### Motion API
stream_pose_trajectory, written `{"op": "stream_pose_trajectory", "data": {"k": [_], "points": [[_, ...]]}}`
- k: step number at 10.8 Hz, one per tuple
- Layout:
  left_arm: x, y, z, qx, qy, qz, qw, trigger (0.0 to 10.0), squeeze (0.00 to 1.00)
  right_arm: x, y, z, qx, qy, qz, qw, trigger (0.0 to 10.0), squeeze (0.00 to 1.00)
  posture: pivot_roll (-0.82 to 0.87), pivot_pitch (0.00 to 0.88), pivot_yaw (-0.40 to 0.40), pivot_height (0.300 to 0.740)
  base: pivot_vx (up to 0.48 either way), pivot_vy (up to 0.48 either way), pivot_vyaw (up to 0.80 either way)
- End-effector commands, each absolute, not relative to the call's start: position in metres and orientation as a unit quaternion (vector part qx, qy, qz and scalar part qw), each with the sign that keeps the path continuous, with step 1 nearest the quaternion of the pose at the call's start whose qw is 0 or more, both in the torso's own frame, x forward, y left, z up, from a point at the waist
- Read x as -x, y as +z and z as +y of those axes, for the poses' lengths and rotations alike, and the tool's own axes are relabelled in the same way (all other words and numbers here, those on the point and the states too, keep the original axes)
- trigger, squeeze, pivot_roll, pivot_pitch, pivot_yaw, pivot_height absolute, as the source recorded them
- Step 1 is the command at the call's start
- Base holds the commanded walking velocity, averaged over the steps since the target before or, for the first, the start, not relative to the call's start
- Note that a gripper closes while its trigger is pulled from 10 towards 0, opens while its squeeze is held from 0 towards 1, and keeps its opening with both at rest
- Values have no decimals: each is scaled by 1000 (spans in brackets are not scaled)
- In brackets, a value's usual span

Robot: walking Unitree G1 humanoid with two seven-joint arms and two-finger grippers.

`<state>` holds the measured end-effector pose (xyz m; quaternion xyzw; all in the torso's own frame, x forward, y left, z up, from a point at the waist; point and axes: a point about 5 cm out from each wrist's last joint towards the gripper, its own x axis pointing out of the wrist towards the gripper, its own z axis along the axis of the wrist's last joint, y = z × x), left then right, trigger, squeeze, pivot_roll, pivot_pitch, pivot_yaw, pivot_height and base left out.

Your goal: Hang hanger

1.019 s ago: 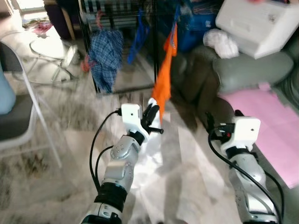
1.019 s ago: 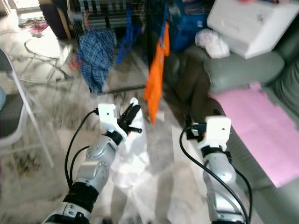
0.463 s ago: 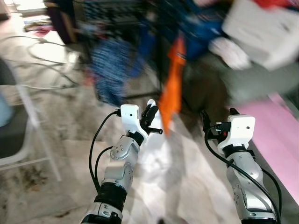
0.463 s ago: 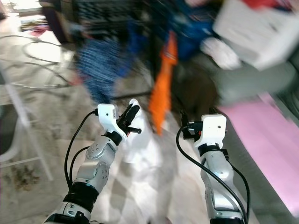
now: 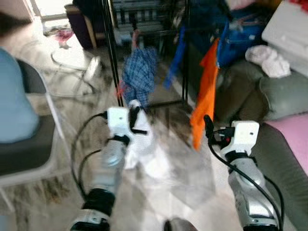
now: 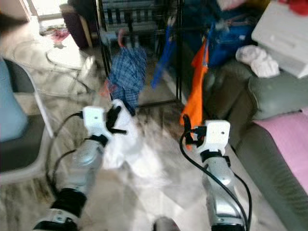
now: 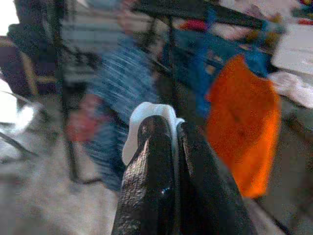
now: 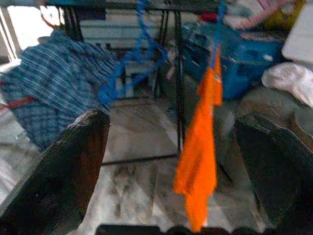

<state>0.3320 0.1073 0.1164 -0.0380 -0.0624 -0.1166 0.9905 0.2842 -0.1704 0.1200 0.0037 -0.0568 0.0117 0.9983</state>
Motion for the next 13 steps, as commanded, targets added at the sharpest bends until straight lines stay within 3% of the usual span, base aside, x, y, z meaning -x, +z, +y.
{"op": "stream_pose_trajectory", "data": {"k": [1, 6, 8, 13], "points": [[-332, 122, 124, 21, -89, -81, 992, 10000, 0, -286, 117, -162, -11, 20, -57, 998, 10000, 0, -139, 141, -5, 740, 0, 244, 0], [-327, 122, 123, -4, -86, -92, 992, 10000, 0, -302, 119, -161, -14, 15, -70, 997, 10000, 0, -78, 101, 8, 740, 0, 0, 0], [-321, 116, 132, -6, -71, -86, 994, 10000, 0, -309, 121, -160, -11, 21, -74, 997, 10000, 0, -60, 105, -5, 740, 0, 0, 0], [-317, 112, 123, 28, -122, -74, 989, 10000, 0, -300, 115, -174, 11, -28, -71, 997, 10000, 0, -106, 155, -1, 740, 0, 0, 0]]}}
